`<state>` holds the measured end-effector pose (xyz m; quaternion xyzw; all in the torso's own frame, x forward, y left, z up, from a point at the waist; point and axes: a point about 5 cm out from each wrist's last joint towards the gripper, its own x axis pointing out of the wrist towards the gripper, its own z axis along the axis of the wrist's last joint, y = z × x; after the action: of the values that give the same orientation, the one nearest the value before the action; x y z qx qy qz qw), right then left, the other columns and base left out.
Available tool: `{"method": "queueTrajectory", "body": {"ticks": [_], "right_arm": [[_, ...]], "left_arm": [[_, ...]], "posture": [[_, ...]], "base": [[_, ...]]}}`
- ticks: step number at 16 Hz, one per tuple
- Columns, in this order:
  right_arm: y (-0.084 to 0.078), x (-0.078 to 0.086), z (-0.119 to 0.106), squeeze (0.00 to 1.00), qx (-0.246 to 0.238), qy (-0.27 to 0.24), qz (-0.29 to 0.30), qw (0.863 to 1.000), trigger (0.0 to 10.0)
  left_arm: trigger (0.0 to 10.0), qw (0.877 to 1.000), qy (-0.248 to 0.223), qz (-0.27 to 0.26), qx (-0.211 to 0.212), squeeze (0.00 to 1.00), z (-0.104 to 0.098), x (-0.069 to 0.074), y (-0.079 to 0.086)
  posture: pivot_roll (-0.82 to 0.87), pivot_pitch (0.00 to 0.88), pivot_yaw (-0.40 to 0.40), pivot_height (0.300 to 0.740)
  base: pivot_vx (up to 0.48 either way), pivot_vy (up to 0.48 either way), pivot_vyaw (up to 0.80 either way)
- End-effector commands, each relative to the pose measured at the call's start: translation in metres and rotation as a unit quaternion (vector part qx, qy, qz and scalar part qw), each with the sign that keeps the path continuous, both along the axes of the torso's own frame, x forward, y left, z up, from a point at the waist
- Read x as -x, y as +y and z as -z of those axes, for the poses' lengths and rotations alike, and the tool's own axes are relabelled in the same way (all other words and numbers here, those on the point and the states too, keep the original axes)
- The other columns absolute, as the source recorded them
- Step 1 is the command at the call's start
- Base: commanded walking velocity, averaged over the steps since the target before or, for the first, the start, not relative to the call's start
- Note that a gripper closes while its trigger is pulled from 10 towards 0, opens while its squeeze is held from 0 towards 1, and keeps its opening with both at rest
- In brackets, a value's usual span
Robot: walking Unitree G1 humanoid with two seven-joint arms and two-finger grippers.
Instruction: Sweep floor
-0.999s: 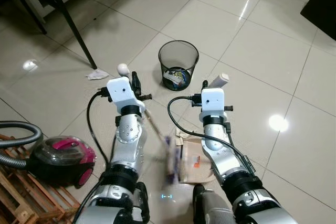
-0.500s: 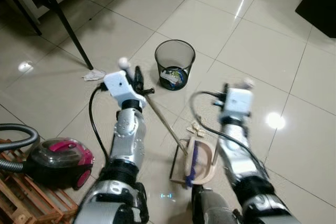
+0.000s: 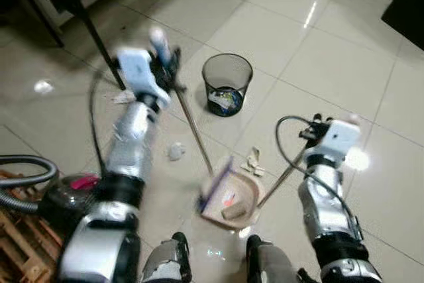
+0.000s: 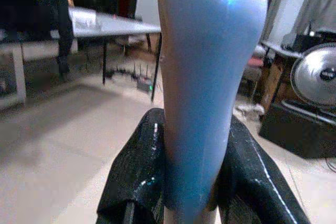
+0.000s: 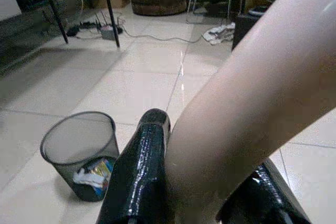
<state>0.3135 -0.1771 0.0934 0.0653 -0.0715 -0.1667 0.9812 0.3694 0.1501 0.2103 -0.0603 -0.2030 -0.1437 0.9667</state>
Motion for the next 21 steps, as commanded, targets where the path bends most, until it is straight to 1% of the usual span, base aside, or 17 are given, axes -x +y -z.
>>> {"method": "queueTrajectory", "body": {"ticks": [1, 2, 3, 4, 5, 6, 7, 8, 9, 11, 12, 13, 15, 16, 17, 19, 21], "right_arm": [[-0.004, 0.002, -0.001, 0.0, -0.012, -0.003, 0.005, 1.0, 10.0], [-0.009, 0.002, -0.009, 0.0, -0.018, -0.013, 0.01, 1.0, 10.0], [-0.012, 0.002, -0.012, 0.0, -0.025, -0.016, 0.014, 0.999, 10.0], [-0.014, 0.002, -0.015, 0.0, -0.03, -0.018, 0.017, 0.999, 10.0], [-0.016, 0.002, -0.018, 0.0, -0.034, -0.02, 0.02, 0.999, 10.0], [-0.018, 0.001, -0.022, 0.0, -0.033, -0.019, 0.023, 0.999, 10.0], [-0.021, 0.0, -0.031, 0.0, -0.028, -0.027, 0.025, 0.999, 10.0], [-0.024, -0.002, -0.046, 0.0, -0.017, -0.042, 0.026, 0.999, 10.0], [-0.028, -0.003, -0.065, 0.0, -0.026, -0.066, 0.031, 0.997, 10.0], [-0.034, -0.007, -0.113, 0.0, -0.031, -0.117, 0.02, 0.992, 10.0], [-0.035, -0.008, -0.128, 0.0, -0.028, -0.129, 0.01, 0.991, 10.0], [-0.038, -0.011, -0.145, 0.0, -0.017, -0.127, -0.002, 0.992, 10.0], [-0.041, -0.012, -0.156, 0.0, -0.016, -0.13, -0.005, 0.991, 10.0], [-0.046, -0.012, -0.173, 0.0, -0.016, -0.141, -0.008, 0.99, 10.0], [-0.046, -0.011, -0.176, 0.0, -0.017, -0.142, -0.008, 0.99, 10.0], [-0.046, -0.01, -0.186, 0.0, -0.019, -0.146, -0.016, 0.989, 10.0], [-0.043, -0.011, -0.188, 0.0, -0.023, -0.147, -0.027, 0.988, 10.0]], "left_arm": [[10.0, 0.999, -0.036, 0.003, 0.01, 0.0, -0.019, 0.001, 0.004], [10.0, 0.999, -0.053, -0.003, -0.005, 0.0, -0.037, 0.0, 0.023], [10.0, 0.998, -0.058, -0.014, -0.004, 0.0, -0.045, 0.0, 0.035], [10.0, 0.998, -0.063, -0.027, -0.002, 0.0, -0.052, 0.0, 0.046], [10.0, 0.997, -0.067, -0.04, -0.012, 0.0, -0.056, 0.0, 0.054], [10.0, 0.995, -0.065, -0.059, -0.038, 0.0, -0.058, 0.0, 0.065], [10.0, 0.994, -0.053, -0.073, -0.062, 0.0, -0.053, 0.001, 0.071], [10.0, 0.993, -0.032, -0.083, -0.084, 0.0, -0.043, 0.003, 0.076], [10.0, 0.991, -0.011, -0.094, -0.097, 0.0, -0.03, 0.007, 0.078], [10.0, 0.989, 0.03, -0.096, -0.111, 0.0, 0.001, 0.023, 0.073], [10.0, 0.987, 0.043, -0.095, -0.12, 0.0, 0.012, 0.029, 0.069], [10.0, 0.986, 0.059, -0.09, -0.124, 0.0, 0.026, 0.04, 0.058], [10.0, 0.986, 0.062, -0.088, -0.126, 0.0, 0.035, 0.046, 0.051], [10.0, 0.986, 0.075, -0.09, -0.119, 0.0, 0.047, 0.055, 0.041], [10.0, 0.985, 0.08, -0.091, -0.119, 0.0, 0.049, 0.058, 0.039], [10.0, 0.985, 0.09, -0.088, -0.121, 0.0, 0.057, 0.069, 0.024], [10.0, 0.984, 0.098, -0.086, -0.121, 0.0, 0.062, 0.073, 0.018]], "posture": [[-0.04, 0.131, 0.042, 0.74], [-0.04, 0.114, 0.049, 0.74], [-0.04, 0.107, 0.051, 0.74], [-0.04, 0.101, 0.052, 0.74], [-0.03, 0.095, 0.052, 0.74], [-0.03, 0.086, 0.051, 0.74], [-0.03, 0.077, 0.054, 0.74], [-0.03, 0.07, 0.057, 0.74], [-0.04, 0.064, 0.062, 0.74], [-0.05, 0.053, 0.063, 0.74], [-0.06, 0.049, 0.059, 0.74], [-0.06, 0.046, 0.057, 0.74], [-0.07, 0.042, 0.053, 0.74], [-0.07, 0.032, 0.055, 0.74], [-0.07, 0.03, 0.055, 0.74], [-0.07, 0.015, 0.057, 0.74], [-0.07, 0.009, 0.058, 0.74]], "base": [[0.0, 0.0, 0.0], [0.0, 0.0, 0.0], [0.0, 0.0, 0.0], [0.0, 0.0, 0.0], [0.0, 0.0, 0.0], [0.0, 0.0, 0.0], [0.0, 0.0, 0.0], [0.0, 0.0, 0.0], [0.0, 0.0, 0.0], [0.0, 0.0, 0.0], [0.0, 0.0, 0.0], [0.0, 0.0, 0.0], [0.0, 0.0, 0.0], [0.33, 0.0, 0.0], [0.33, 0.0, 0.0], [0.428, 0.0, 0.0], [0.444, 0.0, 0.0]]}}
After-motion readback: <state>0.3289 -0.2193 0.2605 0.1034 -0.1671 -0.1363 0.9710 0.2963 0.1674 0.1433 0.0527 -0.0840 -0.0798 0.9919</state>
